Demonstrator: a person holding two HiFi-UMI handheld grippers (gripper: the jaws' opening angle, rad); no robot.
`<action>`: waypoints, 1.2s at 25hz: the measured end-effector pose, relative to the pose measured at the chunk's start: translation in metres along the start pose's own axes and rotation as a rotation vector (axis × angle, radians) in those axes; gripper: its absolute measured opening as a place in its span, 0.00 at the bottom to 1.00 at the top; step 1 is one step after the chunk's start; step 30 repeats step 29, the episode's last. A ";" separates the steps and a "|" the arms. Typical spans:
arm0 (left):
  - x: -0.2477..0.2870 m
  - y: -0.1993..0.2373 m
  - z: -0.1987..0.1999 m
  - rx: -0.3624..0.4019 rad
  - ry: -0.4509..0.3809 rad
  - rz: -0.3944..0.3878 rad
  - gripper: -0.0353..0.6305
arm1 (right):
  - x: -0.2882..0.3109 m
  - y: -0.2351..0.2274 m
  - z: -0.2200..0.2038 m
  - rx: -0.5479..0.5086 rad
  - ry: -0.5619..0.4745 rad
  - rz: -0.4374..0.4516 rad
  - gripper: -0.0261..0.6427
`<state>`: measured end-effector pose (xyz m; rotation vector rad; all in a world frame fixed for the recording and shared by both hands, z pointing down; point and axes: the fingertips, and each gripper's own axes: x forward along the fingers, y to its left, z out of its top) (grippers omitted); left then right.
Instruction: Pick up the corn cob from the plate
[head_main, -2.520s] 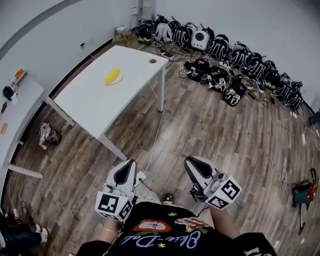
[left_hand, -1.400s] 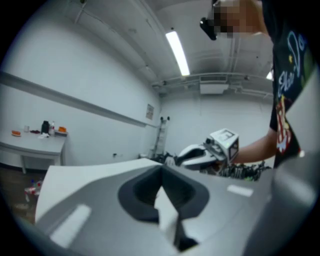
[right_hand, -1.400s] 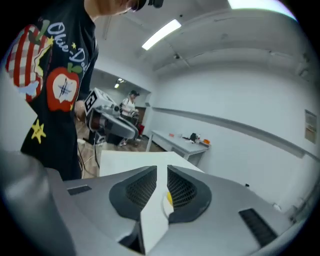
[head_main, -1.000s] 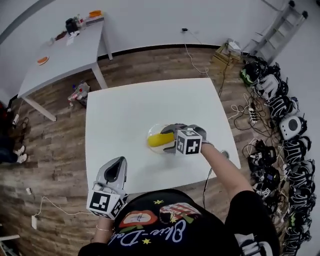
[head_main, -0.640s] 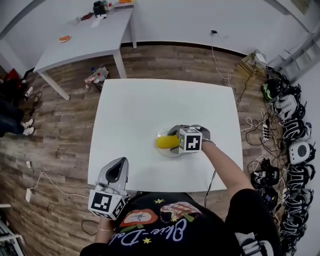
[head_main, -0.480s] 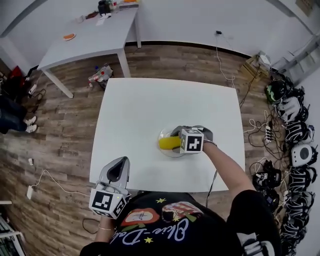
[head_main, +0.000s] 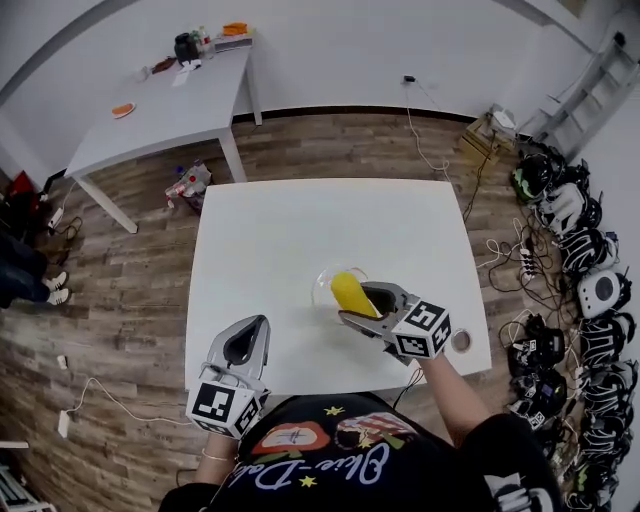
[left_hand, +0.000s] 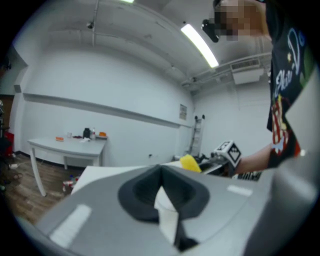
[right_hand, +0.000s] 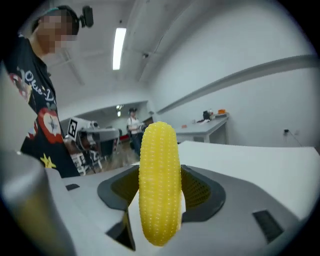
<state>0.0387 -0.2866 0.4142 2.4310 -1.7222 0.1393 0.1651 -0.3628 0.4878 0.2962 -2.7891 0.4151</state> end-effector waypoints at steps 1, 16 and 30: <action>0.001 -0.001 0.001 0.001 -0.002 -0.013 0.05 | -0.008 0.008 0.010 0.030 -0.083 -0.026 0.43; 0.009 -0.030 -0.004 0.027 0.004 -0.167 0.05 | -0.074 0.061 0.028 0.074 -0.411 -0.306 0.43; 0.013 -0.036 -0.013 0.034 0.039 -0.164 0.05 | -0.088 0.055 0.026 0.076 -0.411 -0.326 0.43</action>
